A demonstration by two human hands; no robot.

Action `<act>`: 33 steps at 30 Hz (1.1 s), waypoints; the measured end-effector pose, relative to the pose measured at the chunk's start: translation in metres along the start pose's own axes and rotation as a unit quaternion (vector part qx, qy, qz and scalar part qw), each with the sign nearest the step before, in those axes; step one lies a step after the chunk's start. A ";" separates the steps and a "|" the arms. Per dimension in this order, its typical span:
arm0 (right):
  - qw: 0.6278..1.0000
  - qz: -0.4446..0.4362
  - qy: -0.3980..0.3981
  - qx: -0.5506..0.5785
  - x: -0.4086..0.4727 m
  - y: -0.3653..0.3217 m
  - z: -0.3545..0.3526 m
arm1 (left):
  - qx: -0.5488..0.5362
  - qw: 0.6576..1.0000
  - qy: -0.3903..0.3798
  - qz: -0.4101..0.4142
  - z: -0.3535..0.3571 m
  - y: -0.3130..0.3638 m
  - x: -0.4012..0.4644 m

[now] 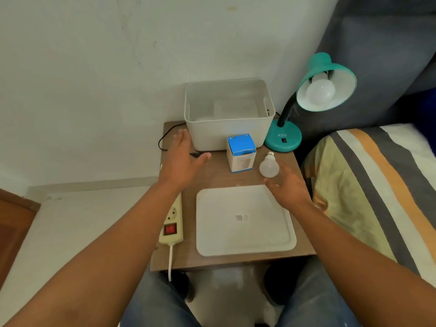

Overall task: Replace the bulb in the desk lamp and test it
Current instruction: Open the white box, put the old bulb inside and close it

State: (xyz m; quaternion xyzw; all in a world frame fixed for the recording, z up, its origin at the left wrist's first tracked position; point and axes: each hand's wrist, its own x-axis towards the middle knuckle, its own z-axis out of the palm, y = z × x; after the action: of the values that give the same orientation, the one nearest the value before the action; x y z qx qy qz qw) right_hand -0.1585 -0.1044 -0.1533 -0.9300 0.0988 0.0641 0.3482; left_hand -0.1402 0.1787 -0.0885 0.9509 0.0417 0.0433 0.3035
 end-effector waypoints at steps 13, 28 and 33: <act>0.997 0.056 0.023 0.057 0.039 -0.002 0.030 | -0.065 0.994 -0.075 -0.051 -0.006 -0.006 0.106; 0.980 -0.137 0.120 0.083 0.027 -0.087 -0.057 | -0.137 0.986 -0.058 -0.072 0.008 -0.022 0.112; 0.971 -0.187 0.133 0.070 0.067 -0.126 -0.050 | -0.145 0.986 -0.054 -0.067 0.012 -0.022 0.113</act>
State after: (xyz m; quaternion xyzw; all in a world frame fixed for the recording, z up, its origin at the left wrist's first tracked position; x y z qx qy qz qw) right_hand -0.0617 -0.0538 -0.0481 -0.9054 -0.0273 -0.1340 0.4019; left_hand -0.0280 0.2016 -0.1051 0.8930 0.0822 -0.0234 0.4418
